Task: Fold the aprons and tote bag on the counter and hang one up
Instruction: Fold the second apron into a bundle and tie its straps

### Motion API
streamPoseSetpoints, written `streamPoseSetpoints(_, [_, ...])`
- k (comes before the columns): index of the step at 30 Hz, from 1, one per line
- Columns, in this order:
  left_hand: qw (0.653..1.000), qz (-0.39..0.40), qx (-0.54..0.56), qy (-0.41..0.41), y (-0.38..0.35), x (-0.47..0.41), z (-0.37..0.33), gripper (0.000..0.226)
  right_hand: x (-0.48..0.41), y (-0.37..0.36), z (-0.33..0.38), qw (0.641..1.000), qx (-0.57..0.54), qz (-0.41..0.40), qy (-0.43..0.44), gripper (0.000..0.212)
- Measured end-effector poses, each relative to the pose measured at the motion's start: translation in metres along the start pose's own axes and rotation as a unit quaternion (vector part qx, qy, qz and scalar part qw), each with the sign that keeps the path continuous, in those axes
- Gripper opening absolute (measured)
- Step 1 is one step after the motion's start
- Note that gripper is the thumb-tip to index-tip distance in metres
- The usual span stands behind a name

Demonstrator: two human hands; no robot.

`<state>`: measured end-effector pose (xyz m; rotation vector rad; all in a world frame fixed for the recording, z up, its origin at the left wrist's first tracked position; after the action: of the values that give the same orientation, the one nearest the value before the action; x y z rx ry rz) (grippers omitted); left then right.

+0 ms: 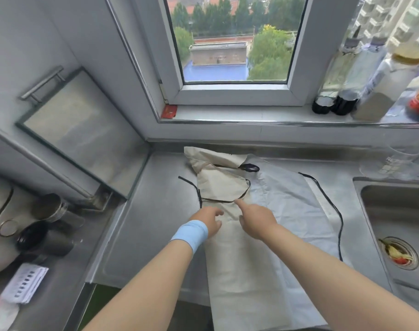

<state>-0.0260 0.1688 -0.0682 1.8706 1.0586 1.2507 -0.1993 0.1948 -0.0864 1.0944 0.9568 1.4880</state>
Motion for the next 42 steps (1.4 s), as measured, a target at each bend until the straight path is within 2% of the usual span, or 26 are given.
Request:
streamPoseSetpoints(4, [0.999, -0.038, 0.009, -0.032, 0.018, -0.035, 0.006, 0.05, -0.045, -0.005, 0.016, 0.997, -0.033, 0.066, -0.029, 0.065])
streamPoseSetpoints(7, [0.998, -0.047, 0.004, -0.048, 0.025, -0.058, 0.009, 0.052, -0.068, -0.019, 0.015, 0.99, -0.07, 0.109, -0.061, 0.053])
streamPoseSetpoints(10, [0.999, -0.025, 0.008, -0.044, 0.02, -0.075, 0.012, 0.053, -0.079, -0.028, 0.01, 0.987, -0.104, 0.086, -0.085, 0.027])
streamPoseSetpoints(13, [0.999, 0.027, 0.003, -0.02, 0.012, -0.087, 0.018, 0.041, -0.086, -0.022, 0.003, 0.976, -0.172, 0.064, -0.118, 0.019])
streamPoseSetpoints(15, [0.999, 0.039, 0.01, 0.004, 0.013, -0.093, 0.019, 0.026, -0.089, -0.013, -0.012, 0.96, -0.22, 0.008, -0.175, 0.015])
streamPoseSetpoints(17, [0.993, 0.037, 0.103, 0.041, 0.019, -0.096, 0.014, 0.017, -0.087, -0.001, -0.03, 0.928, -0.277, -0.053, -0.244, 0.017])
streamPoseSetpoints(20, [0.94, 0.053, 0.324, 0.091, 0.03, -0.094, -0.012, 0.01, -0.078, 0.015, -0.046, 0.831, -0.418, -0.093, -0.355, 0.026])
streamPoseSetpoints(22, [0.887, 0.088, 0.444, 0.096, 0.031, -0.086, -0.044, 0.009, -0.067, 0.022, -0.05, 0.75, -0.521, -0.062, -0.404, 0.029])
streamPoseSetpoints(23, [0.872, 0.102, 0.471, 0.088, 0.028, -0.081, -0.059, 0.009, -0.06, 0.026, -0.05, 0.724, -0.558, -0.024, -0.405, 0.029])
streamPoseSetpoints(24, [0.873, 0.116, 0.469, 0.073, 0.023, -0.076, -0.073, 0.009, -0.054, 0.027, -0.052, 0.714, -0.579, 0.011, -0.394, 0.03])
streamPoseSetpoints(25, [0.887, 0.135, 0.438, 0.052, 0.017, -0.07, -0.086, 0.009, -0.047, 0.028, -0.056, 0.715, -0.588, 0.027, -0.377, 0.027])
streamPoseSetpoints(27, [0.917, 0.19, 0.349, 0.011, 0.001, -0.062, -0.102, 0.009, -0.032, 0.025, -0.072, 0.755, -0.543, 0.004, -0.367, 0.02])
streamPoseSetpoints(28, [0.921, 0.204, 0.331, 0.004, -0.007, -0.061, -0.106, 0.012, -0.025, 0.022, -0.083, 0.777, -0.504, -0.022, -0.376, 0.025])
streamPoseSetpoints(30, [0.916, 0.179, 0.358, 0.028, -0.016, -0.06, -0.108, 0.022, -0.013, 0.019, -0.104, 0.8, -0.456, -0.072, -0.382, 0.038])
streamPoseSetpoints(32, [0.932, 0.093, 0.347, 0.046, -0.023, -0.061, -0.107, 0.029, -0.001, 0.015, -0.12, 0.839, -0.398, -0.096, -0.358, 0.046])
streamPoseSetpoints(34, [0.973, 0.047, 0.225, 0.022, -0.029, -0.063, -0.103, 0.033, 0.009, 0.007, -0.128, 0.898, -0.283, -0.085, -0.325, 0.046])
streamPoseSetpoints(36, [0.995, 0.079, 0.053, -0.041, -0.038, -0.066, -0.099, 0.038, 0.02, -0.002, -0.128, 0.929, -0.204, -0.077, -0.3, 0.047])
streamPoseSetpoints(38, [0.982, 0.111, -0.08, -0.127, -0.046, -0.071, -0.099, 0.043, 0.031, -0.012, -0.122, 0.951, -0.153, -0.071, -0.26, 0.048])
streamPoseSetpoints(40, [0.965, 0.128, -0.141, -0.179, -0.05, -0.076, -0.1, 0.042, 0.036, -0.023, -0.117, 0.974, -0.089, -0.064, -0.2, 0.044])
streamPoseSetpoints(42, [0.949, 0.125, -0.196, -0.211, -0.049, -0.077, -0.103, 0.039, 0.037, -0.031, -0.115, 0.98, -0.083, -0.079, -0.163, 0.034])
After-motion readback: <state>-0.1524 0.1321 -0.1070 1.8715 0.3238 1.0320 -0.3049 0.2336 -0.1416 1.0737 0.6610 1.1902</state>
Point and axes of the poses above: each hand's wrist, its own x-axis away from the middle knuckle, its own y-axis out of the back of the hand, z = x × y, the point moved 1 cm from there along -x, towards the middle knuckle, and after that the axes turned 8 degrees about -z, right-handed, at the moved point
